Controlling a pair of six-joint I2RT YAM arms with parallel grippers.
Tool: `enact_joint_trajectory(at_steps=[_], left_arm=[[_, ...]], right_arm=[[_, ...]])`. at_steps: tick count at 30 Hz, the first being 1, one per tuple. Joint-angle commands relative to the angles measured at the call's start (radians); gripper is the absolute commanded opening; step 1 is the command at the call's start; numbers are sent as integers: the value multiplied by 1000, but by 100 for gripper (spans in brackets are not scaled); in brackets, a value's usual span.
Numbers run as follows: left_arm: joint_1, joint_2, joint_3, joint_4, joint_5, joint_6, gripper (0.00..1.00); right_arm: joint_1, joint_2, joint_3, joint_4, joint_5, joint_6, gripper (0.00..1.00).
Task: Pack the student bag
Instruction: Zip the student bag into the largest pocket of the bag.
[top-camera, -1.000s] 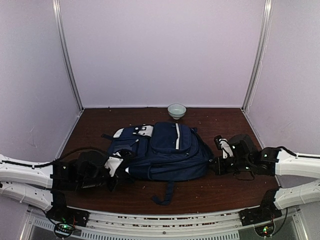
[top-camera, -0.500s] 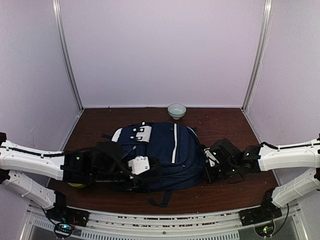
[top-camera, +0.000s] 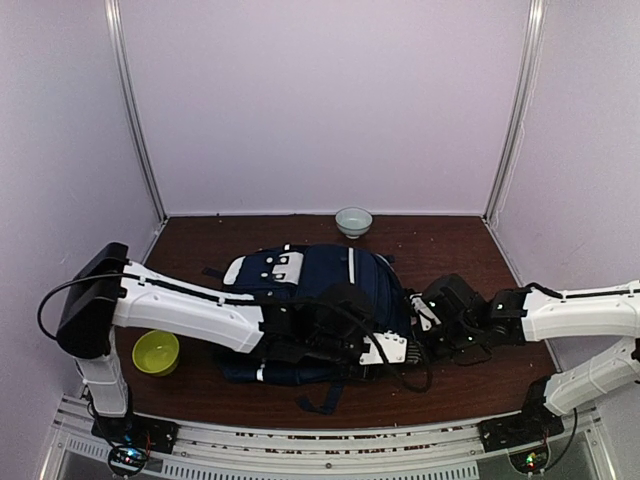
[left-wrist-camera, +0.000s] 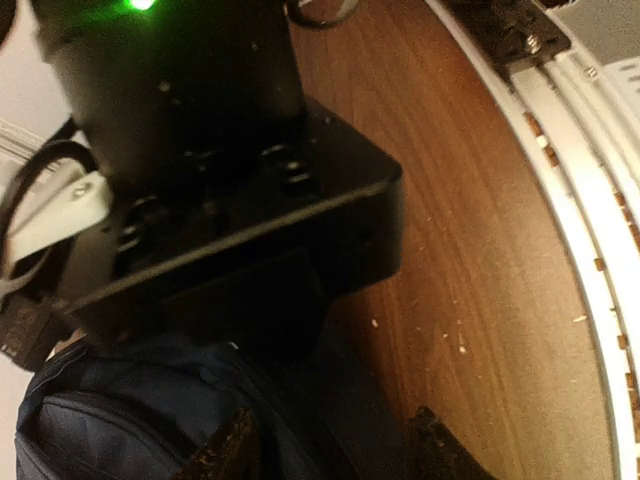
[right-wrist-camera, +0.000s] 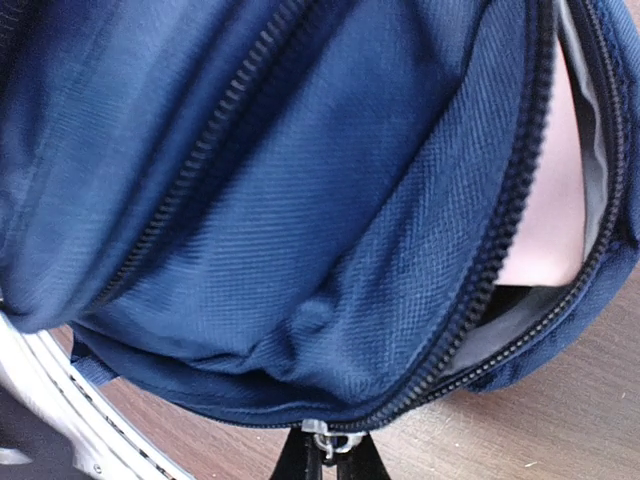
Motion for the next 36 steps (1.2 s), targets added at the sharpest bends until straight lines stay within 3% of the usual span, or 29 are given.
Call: enact_joint_trajectory(at_steps=[1, 3, 6, 18, 20, 23, 26, 31, 36], left_arm=[[-4, 102, 112, -120, -219, 42, 56], [-4, 106, 112, -99, -309, 32, 63], [-4, 106, 96, -73, -355, 28, 65], [30, 137, 16, -197, -366, -55, 38], [33, 143, 14, -210, -355, -56, 30], [33, 149, 21, -228, -359, -55, 0], [32, 103, -4, -244, -344, -52, 0], [32, -49, -170, -239, -292, -24, 0], [24, -146, -263, -326, -238, -41, 0]], right_arm=[[5, -23, 20, 26, -7, 3, 0], [5, -21, 12, 35, -7, 6, 0], [5, -14, 4, 45, -21, 10, 0], [-42, -102, -31, 16, -22, 43, 0], [-48, -114, -40, 21, -26, 47, 0], [-54, -118, -34, 8, -13, 43, 0], [-62, -112, -4, -93, 51, 26, 0], [-128, -132, 55, -296, 172, -7, 0], [-175, -140, 121, -395, 232, -78, 0]])
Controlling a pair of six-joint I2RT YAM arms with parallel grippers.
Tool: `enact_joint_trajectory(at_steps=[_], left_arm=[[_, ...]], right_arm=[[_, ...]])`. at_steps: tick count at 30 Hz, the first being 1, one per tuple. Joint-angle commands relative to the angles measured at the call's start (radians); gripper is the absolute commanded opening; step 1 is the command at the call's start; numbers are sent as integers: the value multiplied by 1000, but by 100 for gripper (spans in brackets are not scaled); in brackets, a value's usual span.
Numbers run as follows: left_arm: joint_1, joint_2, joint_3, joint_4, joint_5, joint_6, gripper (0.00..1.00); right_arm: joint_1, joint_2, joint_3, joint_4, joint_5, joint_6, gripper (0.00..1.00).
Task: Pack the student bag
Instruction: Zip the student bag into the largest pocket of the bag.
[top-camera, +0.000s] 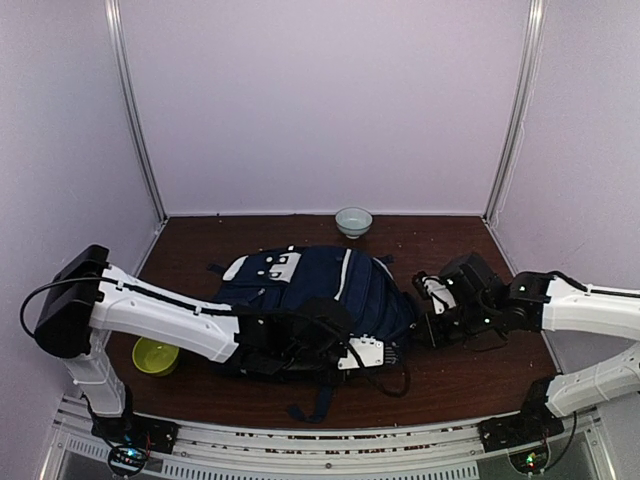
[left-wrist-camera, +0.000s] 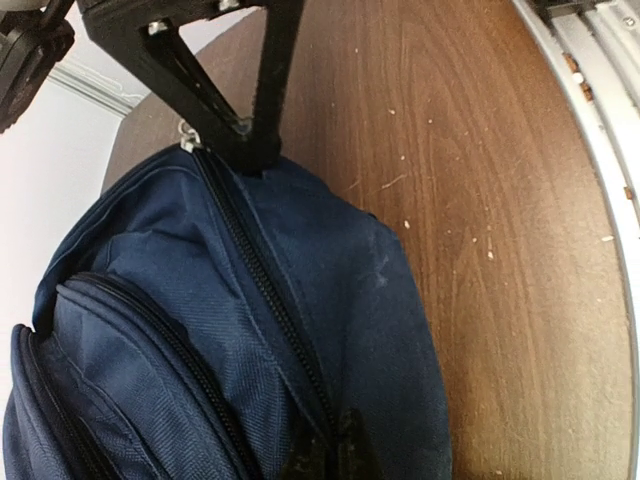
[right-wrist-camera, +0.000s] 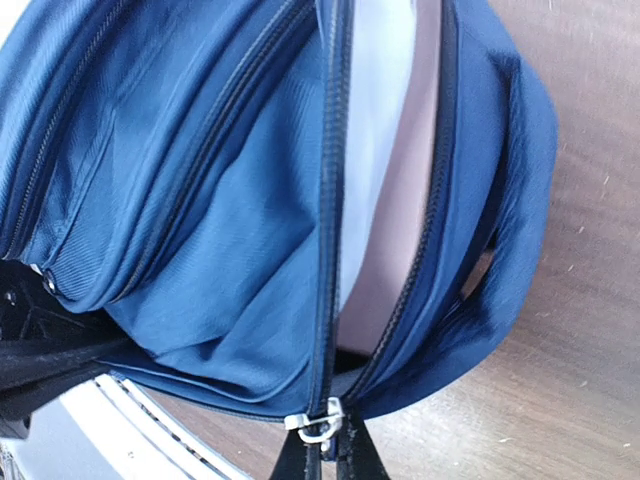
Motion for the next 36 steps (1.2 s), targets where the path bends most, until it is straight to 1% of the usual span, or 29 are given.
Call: enact_joint_trajectory(at_steps=[1, 4, 7, 9, 10, 12, 16, 22, 24, 26, 28, 30, 31, 33, 34, 35, 36], left_arm=[[32, -84, -131, -332, -1, -3, 0], [17, -142, -187, -340, 22, -7, 0], [17, -183, -229, -374, 12, -24, 0], [17, -203, -265, -374, -11, -33, 0], [17, -211, -285, -363, -21, -33, 0], [17, -220, -295, -355, -32, -33, 0], [17, -242, -286, -358, -14, -47, 0], [12, -326, -349, -328, 4, -44, 0], [13, -350, -355, -319, 10, -47, 0], [12, -369, -365, -302, 25, -44, 0], [12, -390, -381, -273, 47, -44, 0], [12, -420, -404, -233, 61, -57, 0], [12, -437, -414, -211, 60, -75, 10], [14, -481, -437, -154, 45, -117, 45], [13, -503, -449, -120, 30, -148, 57], [14, -530, -469, -79, 17, -181, 66], [16, -555, -488, -40, 7, -225, 72]], right_arm=[[-96, -25, 63, -254, 266, -61, 0], [-128, 27, 113, -297, 279, -112, 0], [-181, 78, 150, -316, 254, -161, 0], [-217, 98, 156, -294, 218, -192, 0], [-239, 107, 151, -256, 182, -208, 0], [-276, 136, 151, -222, 145, -228, 0], [-305, 234, 208, -220, 164, -278, 0], [-393, 380, 302, -173, 126, -348, 0], [-395, 424, 338, -171, 112, -372, 0], [-392, 441, 344, -154, 34, -363, 0], [-376, 425, 306, -102, -71, -333, 0], [-337, 402, 259, -50, -117, -310, 0], [-315, 395, 238, -32, -125, -299, 0], [-275, 387, 186, 21, -151, -264, 0], [-255, 386, 158, 57, -169, -240, 0], [-233, 387, 128, 101, -193, -216, 0], [-210, 393, 100, 149, -216, -189, 0]])
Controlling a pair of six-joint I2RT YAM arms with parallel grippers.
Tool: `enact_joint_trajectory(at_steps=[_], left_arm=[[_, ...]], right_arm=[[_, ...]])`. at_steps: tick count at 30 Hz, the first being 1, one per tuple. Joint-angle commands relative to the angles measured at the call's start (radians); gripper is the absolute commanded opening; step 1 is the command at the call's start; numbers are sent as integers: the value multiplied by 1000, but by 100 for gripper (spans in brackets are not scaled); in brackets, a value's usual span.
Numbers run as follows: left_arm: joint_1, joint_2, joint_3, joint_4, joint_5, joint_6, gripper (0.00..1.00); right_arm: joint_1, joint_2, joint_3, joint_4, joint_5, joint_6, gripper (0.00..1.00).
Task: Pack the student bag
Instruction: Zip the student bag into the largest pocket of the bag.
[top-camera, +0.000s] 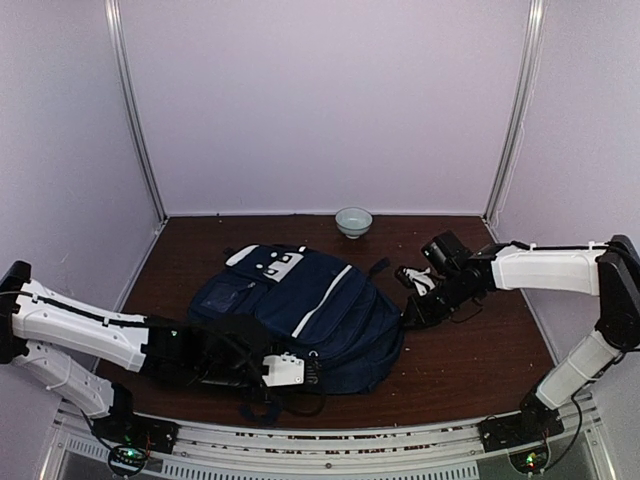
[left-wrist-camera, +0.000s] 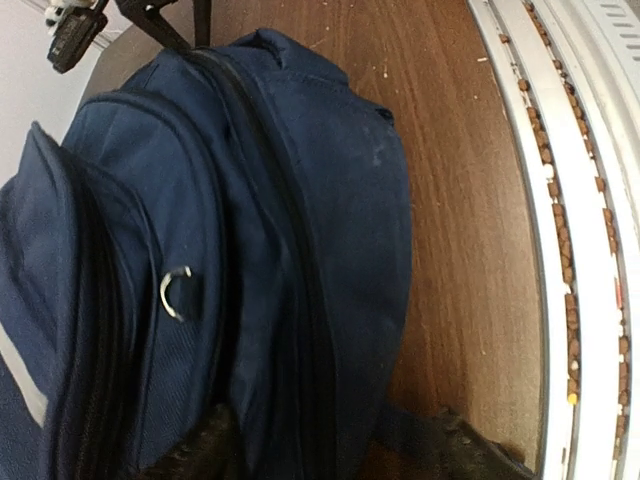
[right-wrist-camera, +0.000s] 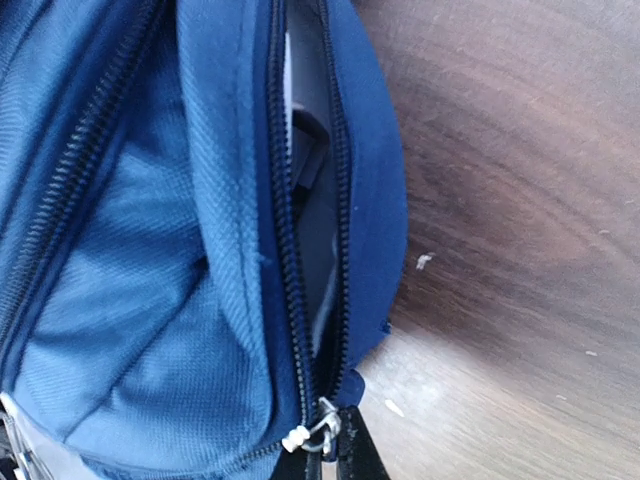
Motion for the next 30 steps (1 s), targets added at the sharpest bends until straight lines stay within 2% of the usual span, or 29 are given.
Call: enact_joint_trajectory(at_steps=[1, 2, 4, 6, 8, 12, 14, 16, 19, 21, 25, 30], left_arm=[[13, -111, -72, 84, -46, -182, 75], [25, -133, -85, 102, -47, -240, 75], [56, -163, -88, 74, -53, -367, 69], [69, -194, -88, 4, -130, -523, 51], [71, -241, -134, -45, -265, -706, 44], [78, -347, -303, -52, -408, -968, 44], [104, -400, -339, -62, -498, -1032, 52], [164, -444, -364, -15, -550, -1025, 54], [338, -470, -403, 211, -434, -883, 53], [406, -429, -386, 287, -382, -816, 49], [421, -301, -253, 300, -343, -673, 48], [429, -149, -169, 449, -143, -573, 50]], right_arm=[[70, -1, -123, 185, 42, 141, 0], [95, 7, -148, 224, 30, 166, 0], [137, 21, -188, 283, 28, 207, 0], [173, 33, -211, 311, 45, 234, 0], [217, 48, -229, 336, 51, 256, 0], [307, 82, -253, 422, 17, 317, 0], [367, 91, -242, 428, 16, 328, 0], [434, 82, -223, 418, 23, 331, 0], [543, 57, -189, 416, 33, 342, 0], [626, 53, -157, 415, 35, 356, 0], [746, 76, -69, 407, 35, 374, 0], [817, 98, 11, 435, 20, 391, 0]])
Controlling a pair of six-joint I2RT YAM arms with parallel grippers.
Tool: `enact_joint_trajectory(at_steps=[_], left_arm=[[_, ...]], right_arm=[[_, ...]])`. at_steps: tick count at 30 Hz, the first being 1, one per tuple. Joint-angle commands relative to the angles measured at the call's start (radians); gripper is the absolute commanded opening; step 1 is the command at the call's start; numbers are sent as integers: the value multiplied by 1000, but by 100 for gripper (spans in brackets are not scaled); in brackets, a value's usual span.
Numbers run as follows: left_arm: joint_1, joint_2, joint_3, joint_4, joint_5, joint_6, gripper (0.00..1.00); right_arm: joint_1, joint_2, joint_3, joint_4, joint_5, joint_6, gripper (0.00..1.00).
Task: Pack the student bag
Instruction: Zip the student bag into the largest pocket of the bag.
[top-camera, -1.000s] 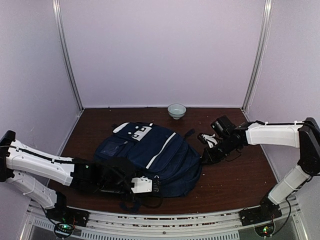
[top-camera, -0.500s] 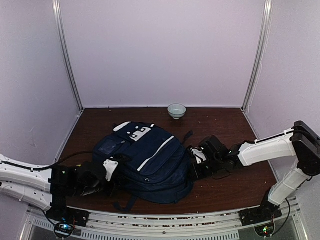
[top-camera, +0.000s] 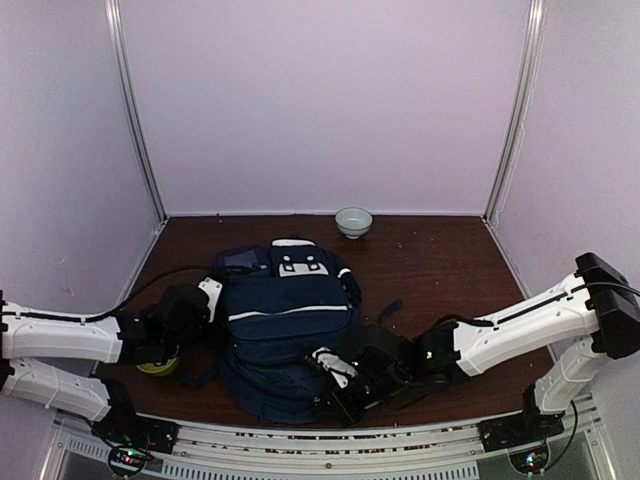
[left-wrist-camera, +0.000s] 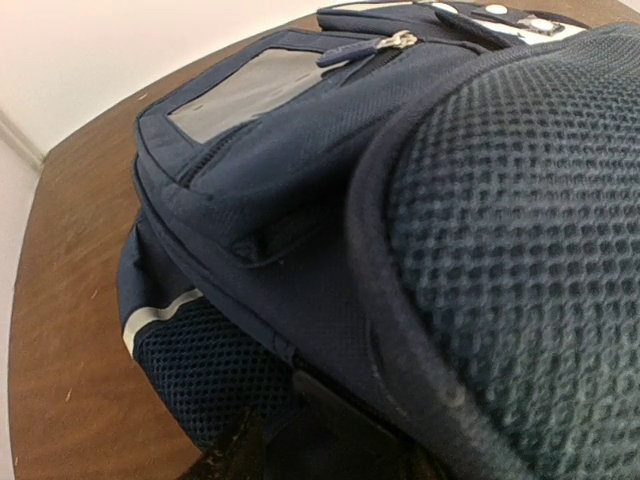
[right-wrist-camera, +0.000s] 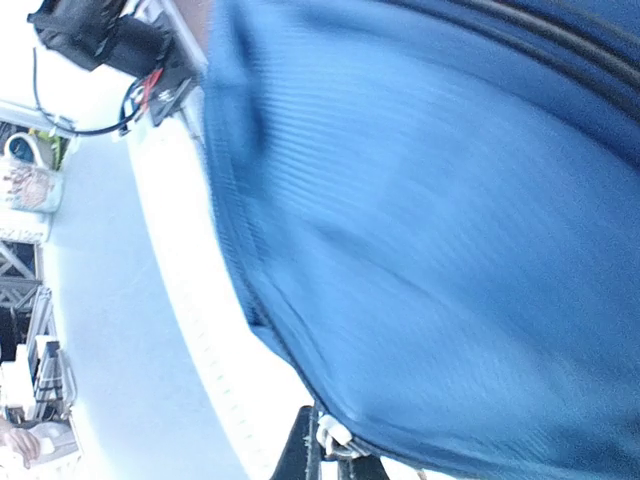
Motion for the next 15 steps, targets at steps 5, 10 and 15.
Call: enact_joint_trajectory(at_steps=[5, 10, 15], left_arm=[[14, 209, 202, 348, 361, 159, 50], [33, 59, 200, 282, 408, 221, 49], [-163, -159, 145, 212, 404, 519, 52]], right_arm=[[56, -6, 46, 10, -63, 30, 0], [22, -37, 25, -67, -8, 34, 0], [-31, -76, -43, -21, -24, 79, 0]])
